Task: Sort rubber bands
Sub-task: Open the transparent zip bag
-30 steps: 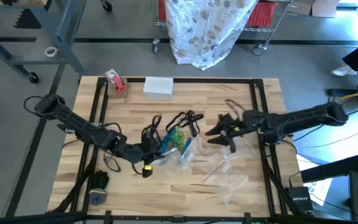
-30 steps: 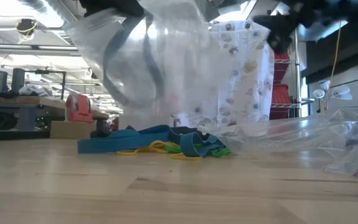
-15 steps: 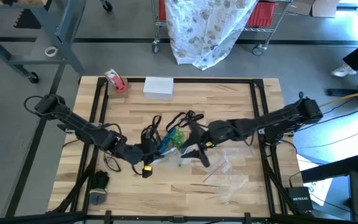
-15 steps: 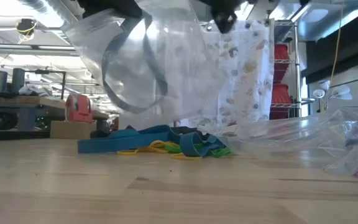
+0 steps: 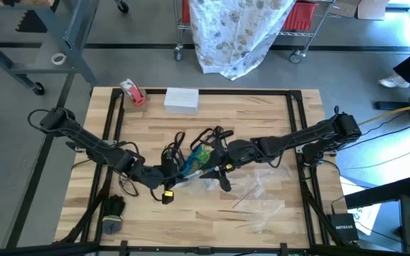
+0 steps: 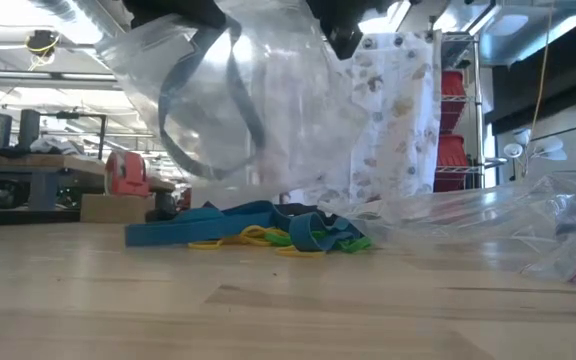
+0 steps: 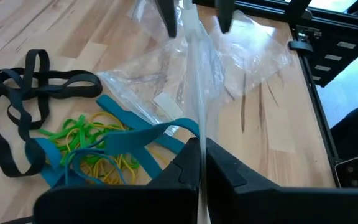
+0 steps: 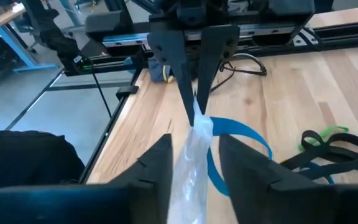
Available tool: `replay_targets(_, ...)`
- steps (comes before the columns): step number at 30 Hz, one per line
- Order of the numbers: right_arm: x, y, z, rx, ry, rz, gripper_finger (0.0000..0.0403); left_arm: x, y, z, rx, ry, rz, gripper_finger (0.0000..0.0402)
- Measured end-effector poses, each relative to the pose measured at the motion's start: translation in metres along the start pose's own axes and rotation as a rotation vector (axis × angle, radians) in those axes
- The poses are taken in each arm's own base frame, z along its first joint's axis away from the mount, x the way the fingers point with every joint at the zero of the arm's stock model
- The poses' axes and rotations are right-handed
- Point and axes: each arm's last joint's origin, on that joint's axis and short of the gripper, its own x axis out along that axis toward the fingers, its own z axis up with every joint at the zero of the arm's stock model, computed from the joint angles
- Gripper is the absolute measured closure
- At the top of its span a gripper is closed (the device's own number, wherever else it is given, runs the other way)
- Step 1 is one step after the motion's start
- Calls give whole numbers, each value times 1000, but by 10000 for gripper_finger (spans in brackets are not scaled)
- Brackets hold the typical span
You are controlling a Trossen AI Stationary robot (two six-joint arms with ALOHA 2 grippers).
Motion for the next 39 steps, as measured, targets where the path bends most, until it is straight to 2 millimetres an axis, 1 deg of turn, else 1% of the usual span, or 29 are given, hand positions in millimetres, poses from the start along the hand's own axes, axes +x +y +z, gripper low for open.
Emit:
replay_targets(3, 0, 0, 0, 0, -2, 0, 333, 0, 0, 0, -1, 2, 1, 401)
replay_targets(6, 0, 0, 0, -20, 2, -1, 380, 0, 0, 0, -2, 1, 0, 401)
replay_targets(8, 0, -1, -2, -48, 20, -9, 396, 0, 0, 0, -3, 1, 0, 399)
replay_targets(11, 0, -2, -4, -52, 37, -37, 394, 0, 0, 0, -26, 1, -1, 396)
replay_targets(15, 0, -2, -4, -75, 36, -43, 401, 2, 3, 2, -85, -3, 7, 389)
replay_targets(18, 0, -2, -4, -77, 42, -46, 402, 0, 4, 7, -97, -19, 5, 368)
replay_targets(22, 0, -2, -6, -77, 55, -52, 402, -10, 4, 26, -88, -81, -17, 329)
replay_targets(25, -1, -4, -7, -77, 64, -82, 402, -12, 7, 34, -91, -114, -9, 306)
replay_targets(28, -1, -4, -7, -78, 59, -100, 402, -5, 9, 39, -89, -154, 1, 295)
replay_targets(32, -1, -4, -6, -78, 57, -103, 403, 10, 13, 37, -33, -145, 34, 293)
replay_targets(39, -1, -4, -7, -73, 60, -103, 403, 17, 21, 38, 13, -135, 69, 292)
